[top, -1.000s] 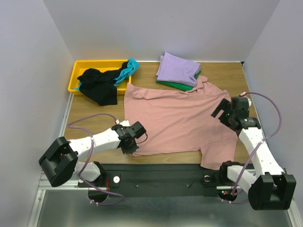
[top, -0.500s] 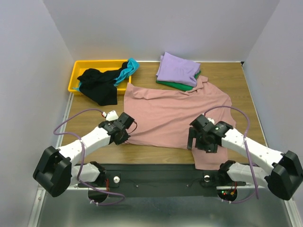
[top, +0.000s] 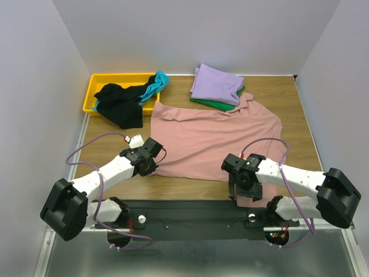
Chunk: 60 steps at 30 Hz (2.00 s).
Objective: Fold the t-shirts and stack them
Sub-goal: Flatten the tshirt out
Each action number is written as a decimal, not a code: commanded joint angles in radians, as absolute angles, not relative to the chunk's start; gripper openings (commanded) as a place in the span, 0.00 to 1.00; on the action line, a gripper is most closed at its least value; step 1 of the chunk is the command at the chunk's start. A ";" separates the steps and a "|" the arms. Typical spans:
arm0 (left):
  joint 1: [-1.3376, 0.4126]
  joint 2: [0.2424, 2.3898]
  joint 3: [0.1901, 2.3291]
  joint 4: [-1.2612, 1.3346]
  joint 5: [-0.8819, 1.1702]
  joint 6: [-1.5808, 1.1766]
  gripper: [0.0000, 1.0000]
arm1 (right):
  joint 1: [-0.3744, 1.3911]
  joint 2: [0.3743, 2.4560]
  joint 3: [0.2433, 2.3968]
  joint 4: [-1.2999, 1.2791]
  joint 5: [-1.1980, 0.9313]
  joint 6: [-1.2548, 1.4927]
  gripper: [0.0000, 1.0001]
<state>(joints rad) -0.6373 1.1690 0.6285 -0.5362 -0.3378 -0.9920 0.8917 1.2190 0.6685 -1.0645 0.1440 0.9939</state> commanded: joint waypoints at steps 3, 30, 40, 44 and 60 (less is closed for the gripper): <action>-0.630 1.149 0.603 -0.525 -0.338 -0.986 0.00 | 0.903 1.301 0.644 -0.931 0.117 0.980 0.74; -0.630 1.069 0.586 -0.511 -0.219 -0.983 0.00 | 0.900 1.382 0.876 -1.218 0.360 0.956 0.03; -0.601 1.137 0.580 -0.423 -0.284 -1.005 0.00 | 0.900 1.718 1.077 -0.841 0.276 0.709 0.02; -0.571 1.135 0.574 -0.382 -0.307 -1.003 0.00 | 0.900 1.834 1.137 -0.779 0.255 0.670 0.08; -0.557 1.108 0.538 -0.295 -0.279 -0.945 0.00 | 0.900 1.352 0.793 -0.943 0.035 0.886 0.66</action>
<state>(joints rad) -0.5610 1.1397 0.5556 -0.3225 -0.2623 -0.9695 0.8978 1.4136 0.8631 -0.8612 0.0799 0.7841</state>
